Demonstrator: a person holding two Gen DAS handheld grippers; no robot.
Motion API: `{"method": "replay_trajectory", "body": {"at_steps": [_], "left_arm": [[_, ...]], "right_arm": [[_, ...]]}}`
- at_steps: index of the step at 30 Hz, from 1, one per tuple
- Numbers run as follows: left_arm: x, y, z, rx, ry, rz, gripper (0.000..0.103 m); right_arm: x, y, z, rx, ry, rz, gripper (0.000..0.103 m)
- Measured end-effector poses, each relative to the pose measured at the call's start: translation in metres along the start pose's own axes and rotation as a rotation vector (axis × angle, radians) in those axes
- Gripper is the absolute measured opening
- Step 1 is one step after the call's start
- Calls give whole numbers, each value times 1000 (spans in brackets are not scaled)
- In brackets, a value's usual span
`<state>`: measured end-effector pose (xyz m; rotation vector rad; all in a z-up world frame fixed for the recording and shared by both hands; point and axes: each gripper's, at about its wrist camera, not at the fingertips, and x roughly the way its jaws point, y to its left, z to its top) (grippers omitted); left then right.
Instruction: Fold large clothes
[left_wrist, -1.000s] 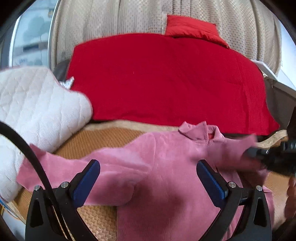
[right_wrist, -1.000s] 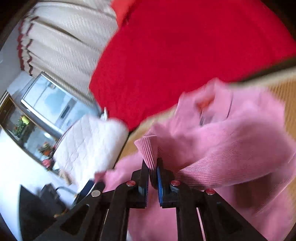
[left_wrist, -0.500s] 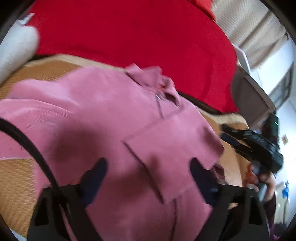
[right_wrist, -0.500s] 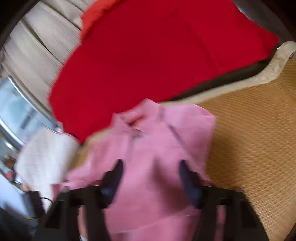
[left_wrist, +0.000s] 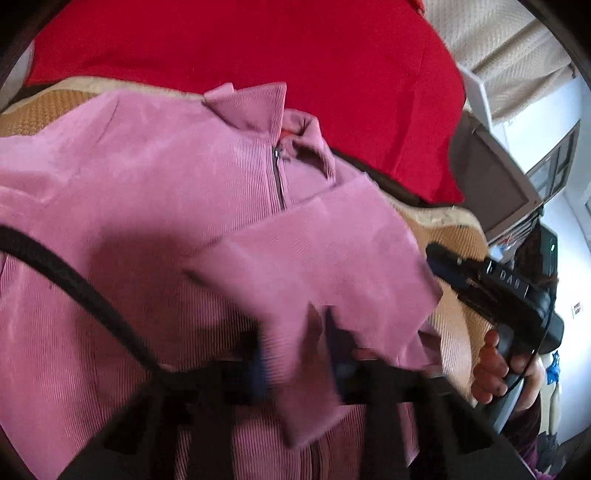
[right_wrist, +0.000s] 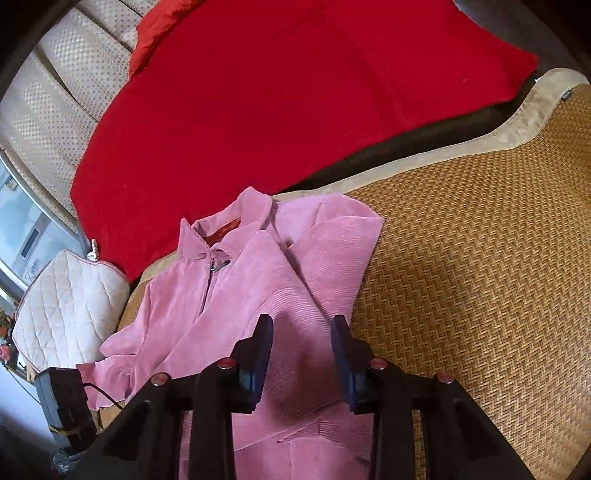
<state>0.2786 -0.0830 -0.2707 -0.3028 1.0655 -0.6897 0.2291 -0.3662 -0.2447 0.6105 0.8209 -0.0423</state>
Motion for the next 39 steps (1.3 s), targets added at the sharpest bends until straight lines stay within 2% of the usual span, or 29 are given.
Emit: {"method": "replay_trajectory", "body": {"at_steps": [3,7,9,11,13,15,16,17,19,21,23,24,25,28,31,33,34,36,37,39], "left_arm": [[-13,1,6,17,-67,-23,9],[-33,-7,21,98,-140,94,8],[-50,-10,29,149,-194,182,8],[-68,-11,36,210,-261,319,9],[-76,3,43,207,-293,429,10],[-75,30,49,118,-261,527,16],[-74,39,49,83,-246,544,24],[-74,50,50,40,-224,551,39],[-79,61,51,-11,-207,534,58],[-97,66,48,-25,-265,558,59],[-125,79,42,-56,-327,594,70],[-143,87,38,-99,-356,608,70],[-157,95,34,-135,-378,615,70],[-221,128,12,-273,-471,655,74],[-270,164,-18,-371,-508,721,79],[-285,181,-35,-444,-516,725,79],[-292,192,-47,-494,-524,702,79],[-299,212,-63,-580,-534,655,79],[-298,221,-72,-624,-542,637,79],[-292,228,-75,-650,-568,624,79]], "right_arm": [[-1,0,-1,-12,-27,-3,35],[-8,0,3,-8,-71,14,35],[-9,0,4,-2,-85,29,35],[-9,4,5,-9,-87,48,35],[-5,11,5,-20,-76,84,37],[4,22,2,-43,-41,118,37],[8,26,0,-52,-32,124,37],[12,32,-2,-66,-17,126,37],[24,45,-8,-104,27,132,37],[37,58,-16,-154,69,128,37],[58,67,-27,-203,152,81,37],[70,68,-32,-212,199,54,37],[75,68,-34,-216,207,43,38],[69,71,-29,-197,182,68,39],[55,73,-25,-170,132,149,39],[50,77,-26,-189,112,165,39],[48,78,-28,-192,109,174,52],[48,81,-32,-175,109,214,71],[47,83,-31,-172,106,225,71],[43,88,-34,-195,94,231,71]]}}
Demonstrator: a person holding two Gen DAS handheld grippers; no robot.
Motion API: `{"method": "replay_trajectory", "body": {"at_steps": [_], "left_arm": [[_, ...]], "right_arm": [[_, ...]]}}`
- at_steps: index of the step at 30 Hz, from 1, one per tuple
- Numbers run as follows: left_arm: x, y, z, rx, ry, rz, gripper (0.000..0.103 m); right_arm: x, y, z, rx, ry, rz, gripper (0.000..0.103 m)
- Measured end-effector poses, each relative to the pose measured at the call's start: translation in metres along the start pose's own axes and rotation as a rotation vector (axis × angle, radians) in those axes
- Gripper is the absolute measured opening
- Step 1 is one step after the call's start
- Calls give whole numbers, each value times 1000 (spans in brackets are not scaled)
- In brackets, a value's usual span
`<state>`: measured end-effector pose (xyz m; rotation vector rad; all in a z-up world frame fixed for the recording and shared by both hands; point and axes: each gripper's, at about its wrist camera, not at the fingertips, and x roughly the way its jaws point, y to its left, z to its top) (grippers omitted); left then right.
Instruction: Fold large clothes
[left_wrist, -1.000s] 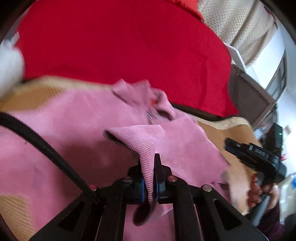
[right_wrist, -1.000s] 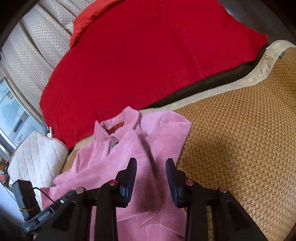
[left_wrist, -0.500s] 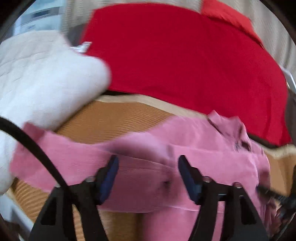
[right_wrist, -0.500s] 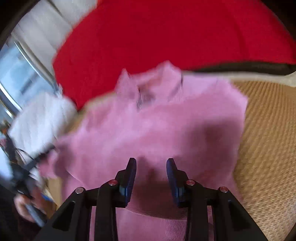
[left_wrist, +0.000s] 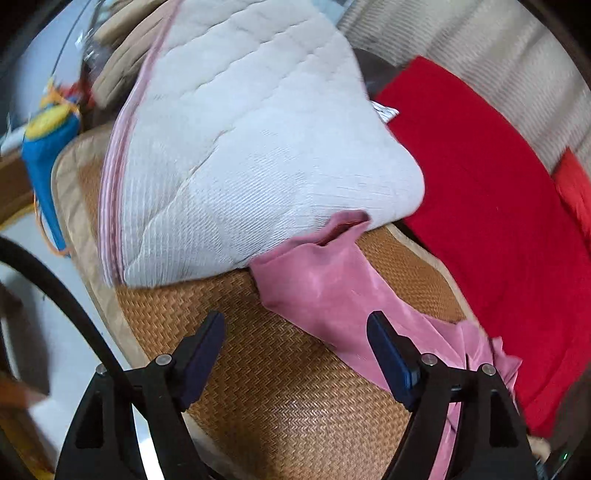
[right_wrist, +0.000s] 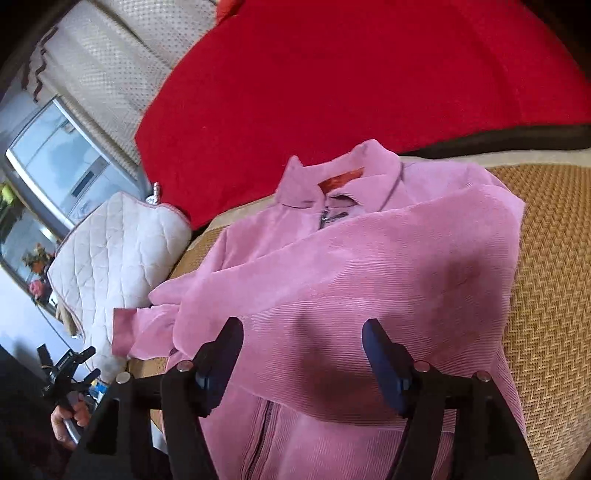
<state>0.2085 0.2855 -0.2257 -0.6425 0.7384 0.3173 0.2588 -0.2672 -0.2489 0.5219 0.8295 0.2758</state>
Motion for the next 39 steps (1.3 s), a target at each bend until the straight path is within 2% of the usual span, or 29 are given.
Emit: {"method": "replay_trajectory", "body": {"at_steps": [5,9,12,16,18,19,20,23,27,31,33,37,39], "left_arm": [[37,5,-10,-13,34,43,79],[67,13,-12,-56,20,83,79],[77,20,-10,-109,-2,60,79],[90,17,-7,-124,-49,54,79],[99,8,-4,-113,-79,46,61],[104,5,-2,-102,-69,43,39],[110,1,0,-98,-60,46,26],[115,-12,6,-86,-70,53,9],[85,-53,8,62,-165,19,6],[44,-130,2,312,-240,-66,6],[24,-175,-10,443,-274,-134,6],[-3,-249,-45,632,-286,-260,6],[-8,-270,-61,695,-277,-298,6]], "right_arm": [[-6,5,-1,-38,-26,-21,71],[-11,2,2,-31,-48,-24,71],[-9,0,2,-31,-47,-27,71],[-4,3,1,-60,-43,-44,71],[0,5,1,-72,-35,-49,71],[1,5,1,-76,-32,-51,71],[3,5,1,-84,-30,-57,69],[3,7,0,-113,-43,-82,66],[-2,19,-1,-203,-95,-162,64],[-1,32,-4,-283,-95,-264,64],[-4,35,-4,-298,-97,-298,64],[-19,41,-3,-331,-145,-360,65],[-27,41,-2,-347,-167,-396,65]]}}
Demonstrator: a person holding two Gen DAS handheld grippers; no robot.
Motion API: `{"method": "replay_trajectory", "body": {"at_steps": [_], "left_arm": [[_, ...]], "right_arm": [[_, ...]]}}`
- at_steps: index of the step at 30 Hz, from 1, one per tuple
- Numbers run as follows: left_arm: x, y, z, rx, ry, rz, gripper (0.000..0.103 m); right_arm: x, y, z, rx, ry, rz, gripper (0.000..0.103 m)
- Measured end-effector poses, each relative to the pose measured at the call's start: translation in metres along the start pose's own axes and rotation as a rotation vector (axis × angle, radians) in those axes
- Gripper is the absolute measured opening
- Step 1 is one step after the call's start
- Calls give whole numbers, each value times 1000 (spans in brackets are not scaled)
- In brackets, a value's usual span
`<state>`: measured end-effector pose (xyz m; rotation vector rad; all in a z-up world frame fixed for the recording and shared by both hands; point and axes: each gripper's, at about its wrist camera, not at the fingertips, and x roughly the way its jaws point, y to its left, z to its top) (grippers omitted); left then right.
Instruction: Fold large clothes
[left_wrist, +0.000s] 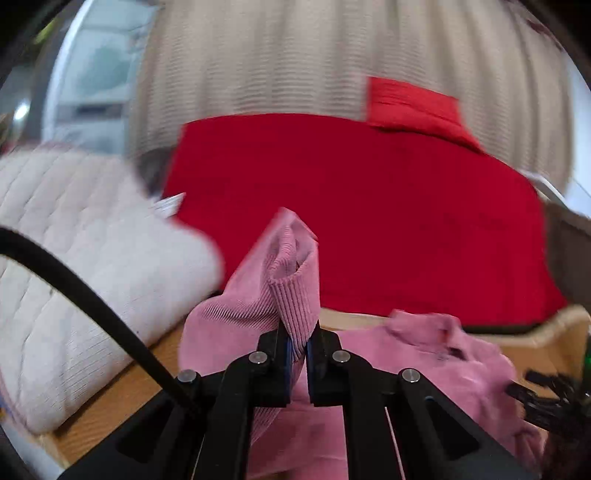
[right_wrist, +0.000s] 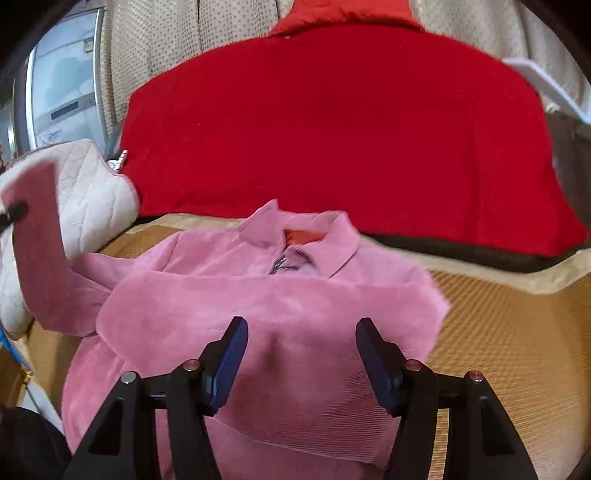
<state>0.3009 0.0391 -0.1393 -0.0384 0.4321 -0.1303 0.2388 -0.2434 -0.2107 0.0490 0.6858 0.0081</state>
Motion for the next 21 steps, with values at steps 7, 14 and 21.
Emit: {"method": "replay_trajectory", "body": {"at_steps": [7,14,21], "left_arm": [[8,-88,-7,83,71,-176,6],[15,-137,-23,90,160,-252,6],[16,-164,-45,103,219,-277,6]], "right_arm": [[-18,-15,2,-13,-33,-89,65],[-27,-35,3,6,-50,-122,65],[-28,-45,4,3,-54,-164,65]]}}
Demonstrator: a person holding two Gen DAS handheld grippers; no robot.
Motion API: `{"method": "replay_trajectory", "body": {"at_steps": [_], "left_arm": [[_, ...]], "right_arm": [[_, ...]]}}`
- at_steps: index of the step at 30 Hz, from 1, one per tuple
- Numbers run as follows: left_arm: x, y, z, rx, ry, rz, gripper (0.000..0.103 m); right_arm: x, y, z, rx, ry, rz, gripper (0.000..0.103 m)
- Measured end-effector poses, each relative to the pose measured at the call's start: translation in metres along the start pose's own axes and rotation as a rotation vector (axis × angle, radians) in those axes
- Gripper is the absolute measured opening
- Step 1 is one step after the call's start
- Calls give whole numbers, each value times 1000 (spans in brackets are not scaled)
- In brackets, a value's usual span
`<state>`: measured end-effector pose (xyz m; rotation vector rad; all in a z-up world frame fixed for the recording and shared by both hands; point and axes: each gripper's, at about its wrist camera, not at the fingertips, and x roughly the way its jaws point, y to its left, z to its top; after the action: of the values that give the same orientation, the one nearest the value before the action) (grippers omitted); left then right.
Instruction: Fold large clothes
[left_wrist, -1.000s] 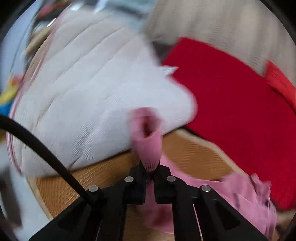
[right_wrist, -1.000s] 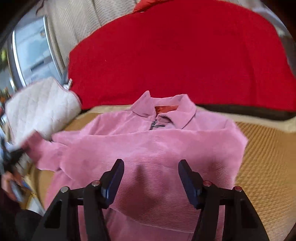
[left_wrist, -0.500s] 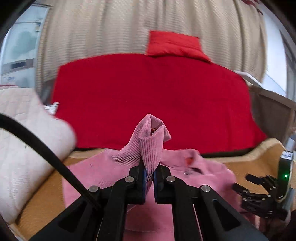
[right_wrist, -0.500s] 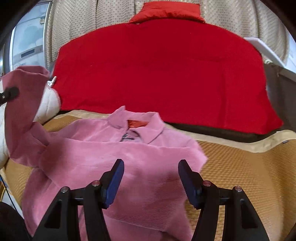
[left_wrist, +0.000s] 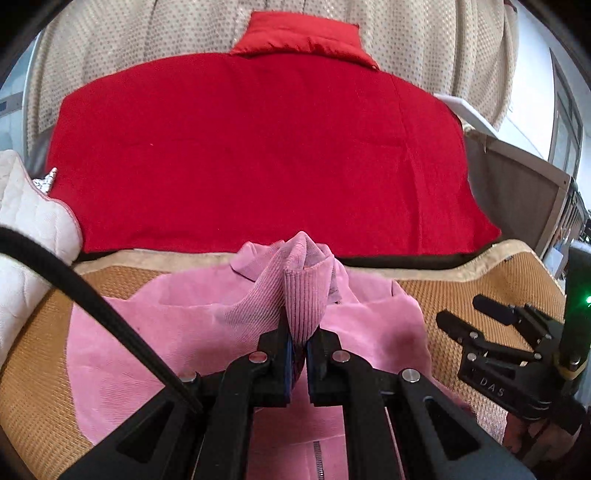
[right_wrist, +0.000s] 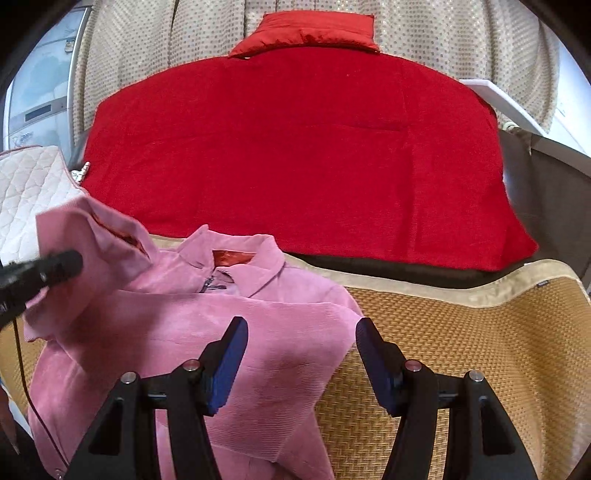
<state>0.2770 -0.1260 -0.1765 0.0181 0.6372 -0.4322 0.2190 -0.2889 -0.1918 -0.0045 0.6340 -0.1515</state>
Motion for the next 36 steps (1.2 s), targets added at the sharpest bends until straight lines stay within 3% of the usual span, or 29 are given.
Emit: {"method": "replay_trajectory", "body": {"at_steps": [16,21,22,24,25,28,31,33,36], "left_arm": [[19,-35,-3,41,50,-66,6],[20,-58,8,54,54,-143,6],[18,-61,11,52,53,-165,12],[12,-56,18,23,55,-248,52],[7,-50,20,9,43,-258,77],[-11,-21,23,-26,-35,-235,81],[-18,17,24,-67,-54,-140,81],[-6,46,20,-84,7,-31,81],[16,83,8,-137,90,104,81]], "right_arm": [[12,-18,-5,9,33,-65,65],[23,-45,-6,89,66,-74,65],[26,-52,-5,116,70,-69,65],[31,-72,-3,207,81,-34,65],[32,-81,-3,259,81,4,65],[37,-99,-3,390,86,136,65],[50,-93,-4,437,138,281,65],[60,-78,-7,443,209,357,65],[77,-52,-13,391,299,367,65]]}}
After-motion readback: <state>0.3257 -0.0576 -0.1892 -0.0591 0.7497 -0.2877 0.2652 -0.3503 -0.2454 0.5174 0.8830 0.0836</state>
